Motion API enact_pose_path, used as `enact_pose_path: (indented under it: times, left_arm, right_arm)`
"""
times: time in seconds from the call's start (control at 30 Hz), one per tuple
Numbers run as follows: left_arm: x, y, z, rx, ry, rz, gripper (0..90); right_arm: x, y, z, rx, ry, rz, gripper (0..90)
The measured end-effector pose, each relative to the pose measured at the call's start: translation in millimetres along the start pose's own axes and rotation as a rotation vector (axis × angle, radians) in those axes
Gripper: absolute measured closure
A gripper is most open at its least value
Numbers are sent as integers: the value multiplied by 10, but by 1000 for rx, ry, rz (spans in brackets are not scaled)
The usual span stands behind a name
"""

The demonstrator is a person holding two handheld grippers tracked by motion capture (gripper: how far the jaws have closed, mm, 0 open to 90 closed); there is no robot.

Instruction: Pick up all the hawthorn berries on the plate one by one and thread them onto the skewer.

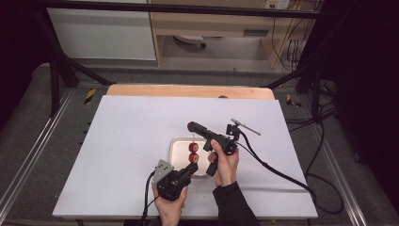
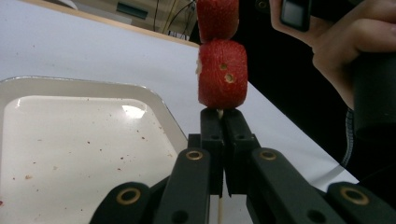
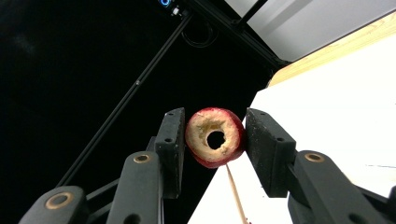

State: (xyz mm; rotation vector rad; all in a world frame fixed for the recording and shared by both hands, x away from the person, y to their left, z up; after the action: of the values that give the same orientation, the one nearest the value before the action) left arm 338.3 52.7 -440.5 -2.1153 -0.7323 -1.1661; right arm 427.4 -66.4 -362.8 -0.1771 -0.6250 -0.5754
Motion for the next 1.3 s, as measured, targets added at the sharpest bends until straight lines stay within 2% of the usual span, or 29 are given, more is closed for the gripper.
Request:
enact_pose_path:
  times: [0.03, 0.23, 0.37, 0.6, 0.77, 0.93, 1.07, 1.3]
  left_arm:
    - [-1, 12, 11, 2, -11, 8, 877]
    - [4, 24, 13, 2, -7, 7, 878]
    - [10, -3, -24, 0, 21, -16, 878]
    - [9, -43, -61, -6, 34, -40, 881]
    - [9, -52, -67, -11, 32, -49, 881]
    - [3, -63, -65, -14, 25, -65, 881]
    - [-9, -64, -67, -20, 15, -77, 881]
    - [-2, -55, -48, -19, 3, -80, 880]
  right_arm:
    - [0, 1, 0, 2, -1, -1, 594]
    - [-12, -6, 15, 7, 15, 8, 594]
    - [-2, -10, 15, 13, 7, 4, 594]
    - [14, -20, 31, 20, 12, -2, 594]
    - [14, -22, 35, 28, 23, -3, 594]
    - [14, -25, 49, 54, 65, -10, 594]
    - [26, -34, 65, 57, 83, -16, 594]
    - [41, -41, 73, 61, 84, -25, 594]
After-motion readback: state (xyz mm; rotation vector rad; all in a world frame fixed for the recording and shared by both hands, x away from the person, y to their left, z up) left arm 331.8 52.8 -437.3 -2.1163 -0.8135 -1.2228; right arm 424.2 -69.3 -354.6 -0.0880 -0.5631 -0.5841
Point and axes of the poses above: each handheld gripper's, and its own axes: y roughly forward along the jaws, x roughly out of its top, z roughly to its left, the point moved 5 cm from there along y, roughly forward along the jaws
